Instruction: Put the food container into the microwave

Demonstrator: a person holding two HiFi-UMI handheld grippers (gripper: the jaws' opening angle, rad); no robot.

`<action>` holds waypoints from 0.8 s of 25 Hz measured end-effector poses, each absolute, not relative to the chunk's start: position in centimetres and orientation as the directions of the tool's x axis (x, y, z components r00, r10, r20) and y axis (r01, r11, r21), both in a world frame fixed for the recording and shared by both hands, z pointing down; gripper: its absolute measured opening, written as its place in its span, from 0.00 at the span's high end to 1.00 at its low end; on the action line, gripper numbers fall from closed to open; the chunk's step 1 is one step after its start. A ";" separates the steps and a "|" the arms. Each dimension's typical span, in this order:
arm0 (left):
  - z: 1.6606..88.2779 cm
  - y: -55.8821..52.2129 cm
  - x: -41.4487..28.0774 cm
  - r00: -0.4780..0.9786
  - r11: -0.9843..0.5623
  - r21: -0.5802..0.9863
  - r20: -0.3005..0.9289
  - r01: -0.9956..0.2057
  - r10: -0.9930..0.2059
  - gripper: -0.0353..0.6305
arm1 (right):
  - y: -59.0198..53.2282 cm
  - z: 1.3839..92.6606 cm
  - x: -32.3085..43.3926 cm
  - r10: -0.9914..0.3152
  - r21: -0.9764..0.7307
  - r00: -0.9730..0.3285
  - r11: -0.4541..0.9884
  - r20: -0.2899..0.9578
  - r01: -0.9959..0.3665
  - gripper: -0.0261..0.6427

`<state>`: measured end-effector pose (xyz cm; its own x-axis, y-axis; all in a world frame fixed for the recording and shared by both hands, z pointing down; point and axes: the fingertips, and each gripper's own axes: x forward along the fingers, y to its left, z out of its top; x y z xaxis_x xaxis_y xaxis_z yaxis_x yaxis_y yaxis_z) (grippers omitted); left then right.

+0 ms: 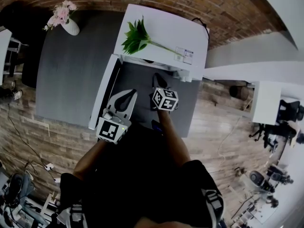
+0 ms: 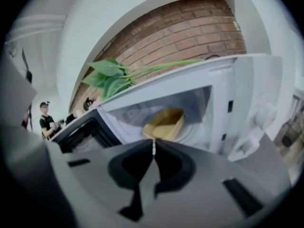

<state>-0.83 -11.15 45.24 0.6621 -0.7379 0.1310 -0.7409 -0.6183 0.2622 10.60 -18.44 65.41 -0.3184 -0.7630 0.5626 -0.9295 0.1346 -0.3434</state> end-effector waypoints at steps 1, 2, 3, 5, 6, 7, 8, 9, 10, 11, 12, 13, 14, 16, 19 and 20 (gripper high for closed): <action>45.0 -11.0 -0.8 0.663 -0.620 0.262 0.124 -0.740 -0.739 0.89 | -18.0 64.7 10.6 -0.768 -0.351 -0.324 0.138 0.552 -0.926 0.90; 44.7 -10.8 -0.8 0.663 -0.622 0.261 0.116 -0.739 -0.739 0.89 | -17.6 64.0 10.7 -0.774 -0.356 -0.327 0.142 0.542 -0.924 0.90; 44.4 -10.7 -0.8 0.664 -0.624 0.258 0.108 -0.737 -0.740 0.89 | -17.2 63.3 10.7 -0.779 -0.357 -0.330 0.146 0.534 -0.923 0.90; 43.9 -10.3 -0.8 0.665 -0.628 0.253 0.095 -0.736 -0.741 0.89 | -16.3 61.8 10.8 -0.788 -0.351 -0.334 0.160 0.518 -0.923 0.90; 43.7 -10.2 -0.8 0.664 -0.628 0.250 0.091 -0.737 -0.742 0.89 | -15.8 61.0 10.7 -0.792 -0.348 -0.338 0.170 0.509 -0.922 0.90; 43.5 -10.0 -0.8 0.662 -0.628 0.247 0.087 -0.738 -0.744 0.89 | -15.4 60.2 10.6 -0.795 -0.349 -0.347 0.183 0.497 -0.919 0.90; 43.4 -9.9 -0.8 0.660 -0.627 0.246 0.083 -0.739 -0.746 0.89 | -15.0 59.5 10.6 -0.798 -0.353 -0.358 0.196 0.484 -0.915 0.90; 43.3 -9.7 -0.8 0.659 -0.627 0.244 0.079 -0.740 -0.748 0.89 | -14.5 58.8 10.5 -0.802 -0.358 -0.368 0.208 0.471 -0.910 0.90; 43.2 -9.5 -0.8 0.659 -0.627 0.242 0.076 -0.740 -0.748 0.89 | -14.1 58.1 10.5 -0.806 -0.359 -0.375 0.218 0.459 -0.908 0.90; 43.1 -9.4 -0.8 0.660 -0.629 0.240 0.074 -0.740 -0.748 0.89 | -13.7 57.3 10.6 -0.811 -0.355 -0.377 0.227 0.447 -0.907 0.90; 43.0 -9.2 -0.8 0.660 -0.630 0.237 0.072 -0.740 -0.748 0.89 | -13.2 56.6 10.6 -0.818 -0.346 -0.376 0.234 0.436 -0.909 0.90; 42.9 -9.1 -0.8 0.659 -0.630 0.235 0.071 -0.740 -0.748 0.89 | -12.7 55.9 10.7 -0.824 -0.333 -0.374 0.242 0.425 -0.911 0.91; 42.9 -9.0 -0.8 0.659 -0.630 0.233 0.071 -0.741 -0.749 0.89 | -12.2 55.2 10.6 -0.829 -0.319 -0.374 0.252 0.417 -0.914 0.91; 43.0 -8.9 -0.9 0.656 -0.627 0.233 0.071 -0.743 -0.751 0.89 | -11.1 54.1 10.3 -0.833 -0.298 -0.379 0.272 0.403 -0.915 0.91; 42.9 -8.9 -1.0 0.655 -0.626 0.231 0.069 -0.744 -0.753 0.89 | -9.4 52.8 9.9 -0.839 -0.281 -0.381 0.286 0.388 -0.916 0.91; 42.9 -8.9 -0.9 0.655 -0.626 0.232 0.070 -0.744 -0.752 0.89 | -8.9 52.4 9.9 -0.842 -0.275 -0.378 0.287 0.385 -0.918 0.91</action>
